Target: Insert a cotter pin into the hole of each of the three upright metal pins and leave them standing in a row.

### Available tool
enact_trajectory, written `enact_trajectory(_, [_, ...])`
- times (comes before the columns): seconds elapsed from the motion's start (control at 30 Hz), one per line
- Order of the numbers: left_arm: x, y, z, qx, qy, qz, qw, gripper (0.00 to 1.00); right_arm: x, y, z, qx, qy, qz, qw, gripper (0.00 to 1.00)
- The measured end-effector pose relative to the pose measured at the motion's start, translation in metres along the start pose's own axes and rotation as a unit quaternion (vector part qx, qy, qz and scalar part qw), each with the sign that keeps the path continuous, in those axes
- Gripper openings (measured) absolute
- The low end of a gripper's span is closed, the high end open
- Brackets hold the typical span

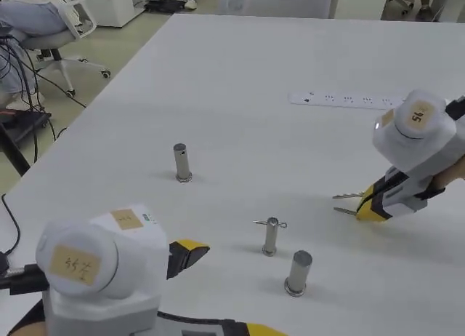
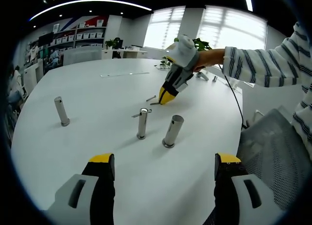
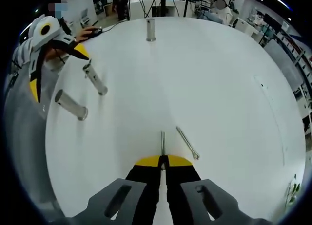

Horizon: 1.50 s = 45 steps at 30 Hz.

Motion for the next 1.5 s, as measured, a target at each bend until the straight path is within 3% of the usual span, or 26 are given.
enact_trajectory(0.37, [0.003,0.002,0.001,-0.005,-0.005,-0.001,1.0000,0.82,-0.008,-0.005,0.003,-0.005,-0.017,0.021,0.9996,0.03])
enact_trajectory(0.8, [0.005,0.009,0.003,-0.008,-0.009,-0.014,0.9998,0.78,-0.029,-0.013,0.023,0.030,-0.047,0.029,0.9980,0.02])
enact_trajectory(1.13, [0.006,0.021,0.005,-0.007,-0.010,-0.008,0.9999,0.75,-0.053,-0.010,0.047,0.080,-0.092,0.040,0.9917,0.02])
enact_trajectory(1.5, [0.007,0.031,0.005,-0.010,-0.012,-0.006,0.9999,0.70,-0.077,-0.011,0.065,0.114,-0.128,0.060,0.9833,0.02])
Point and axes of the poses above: the centre of the closed fingertips' face, and the gripper's own axes: z roughly backward along the fingers, x roughly to its right, y roughly out of its top, the point moved 9 cm from there along z, roughly backward along the fingers, and after that the axes turned 1 degree about -z, right-handed, at the moved point
